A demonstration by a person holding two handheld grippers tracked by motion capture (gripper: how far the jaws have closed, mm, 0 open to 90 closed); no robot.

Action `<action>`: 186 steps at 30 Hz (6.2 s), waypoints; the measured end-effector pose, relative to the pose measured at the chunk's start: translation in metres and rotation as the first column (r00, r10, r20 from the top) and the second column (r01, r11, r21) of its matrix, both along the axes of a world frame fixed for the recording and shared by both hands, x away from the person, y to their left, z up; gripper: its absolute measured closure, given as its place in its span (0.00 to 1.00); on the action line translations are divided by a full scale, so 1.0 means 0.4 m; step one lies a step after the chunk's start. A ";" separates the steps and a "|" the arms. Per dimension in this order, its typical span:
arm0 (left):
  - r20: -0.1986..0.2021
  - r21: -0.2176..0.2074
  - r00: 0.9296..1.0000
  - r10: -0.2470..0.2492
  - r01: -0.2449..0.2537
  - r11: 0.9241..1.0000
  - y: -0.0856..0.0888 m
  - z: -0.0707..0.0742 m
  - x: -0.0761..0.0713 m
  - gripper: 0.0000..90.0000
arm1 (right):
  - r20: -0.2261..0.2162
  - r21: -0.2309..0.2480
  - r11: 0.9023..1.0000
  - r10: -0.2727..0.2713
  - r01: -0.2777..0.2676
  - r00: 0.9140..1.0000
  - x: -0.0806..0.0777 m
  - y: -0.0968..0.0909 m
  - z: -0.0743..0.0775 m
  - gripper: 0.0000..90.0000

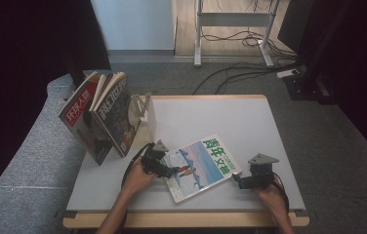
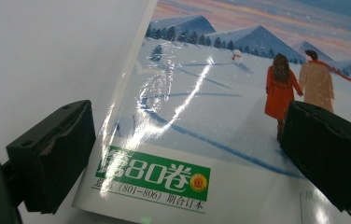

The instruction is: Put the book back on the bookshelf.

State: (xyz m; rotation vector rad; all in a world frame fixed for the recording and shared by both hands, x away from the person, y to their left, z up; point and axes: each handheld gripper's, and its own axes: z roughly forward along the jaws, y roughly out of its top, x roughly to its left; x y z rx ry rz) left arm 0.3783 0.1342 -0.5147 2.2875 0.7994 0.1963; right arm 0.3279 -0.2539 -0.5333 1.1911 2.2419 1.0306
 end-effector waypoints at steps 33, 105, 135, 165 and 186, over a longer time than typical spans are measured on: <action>0.000 0.013 0.999 -0.046 0.046 0.999 0.030 -0.005 -0.151 0.02 | -0.043 -0.014 0.995 -0.101 0.101 0.994 0.181 0.031 0.009 0.00; 0.055 0.056 0.996 0.070 -0.073 0.996 0.068 -0.034 -0.123 0.00 | -0.075 -0.033 0.996 -0.081 0.079 0.994 0.249 0.052 0.000 0.02; 0.061 0.043 0.992 0.110 -0.113 0.993 0.096 -0.036 -0.109 0.00 | -0.077 0.032 0.995 0.096 -0.094 0.992 0.178 0.100 0.071 0.01; 0.062 0.043 0.992 0.111 -0.114 0.993 0.096 -0.036 -0.109 0.00 | -0.161 0.122 0.976 0.200 -0.182 0.966 0.234 0.167 0.057 0.15; 0.064 0.043 0.992 0.109 -0.112 0.993 0.096 -0.037 -0.110 0.00 | -0.119 0.142 0.973 0.197 -0.180 0.973 0.250 0.162 0.091 0.69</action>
